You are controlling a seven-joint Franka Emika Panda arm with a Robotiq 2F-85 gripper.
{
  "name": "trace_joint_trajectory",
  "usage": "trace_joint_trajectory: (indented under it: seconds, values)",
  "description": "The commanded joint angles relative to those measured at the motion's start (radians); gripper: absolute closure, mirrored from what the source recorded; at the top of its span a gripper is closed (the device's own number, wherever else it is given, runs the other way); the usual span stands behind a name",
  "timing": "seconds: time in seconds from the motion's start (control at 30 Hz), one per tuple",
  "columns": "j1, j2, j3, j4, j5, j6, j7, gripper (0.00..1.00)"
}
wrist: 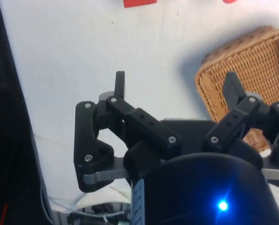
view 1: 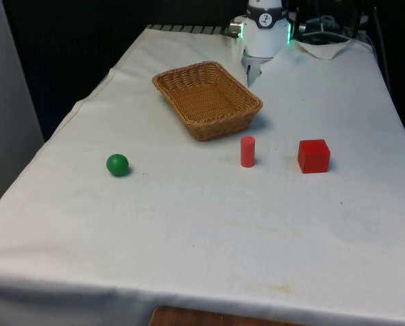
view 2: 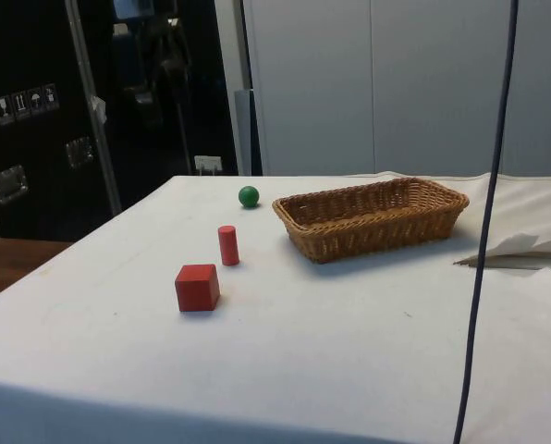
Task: Pick up the object to the left of the cylinder and place it into the basket.
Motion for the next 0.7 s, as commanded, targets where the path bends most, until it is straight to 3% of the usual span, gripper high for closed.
trace_joint_trajectory:
  seconds: [0.0, 0.03, 0.07, 0.23, 0.33, 0.57, 0.63, 0.67]
  values:
    - [0.006, -0.011, 0.0, -0.023, -0.008, 0.033, 0.008, 0.0]
    - [0.0, 0.0, 0.0, 0.0, 0.0, 0.0, 0.0, 0.0]
    - [0.006, -0.014, 0.003, -0.035, -0.009, 0.044, 0.008, 0.0]
    - [0.004, -0.026, 0.02, -0.103, -0.002, 0.115, 0.004, 0.0]
    - [0.0, -0.023, 0.025, -0.109, 0.0, 0.115, 0.0, 0.0]
    - [0.002, -0.018, 0.046, -0.179, 0.005, 0.225, -0.001, 0.0]
    - [0.001, -0.014, 0.051, -0.191, 0.006, 0.248, -0.002, 0.0]
    - [0.0, -0.017, 0.05, -0.188, 0.0, 0.231, -0.001, 0.0]
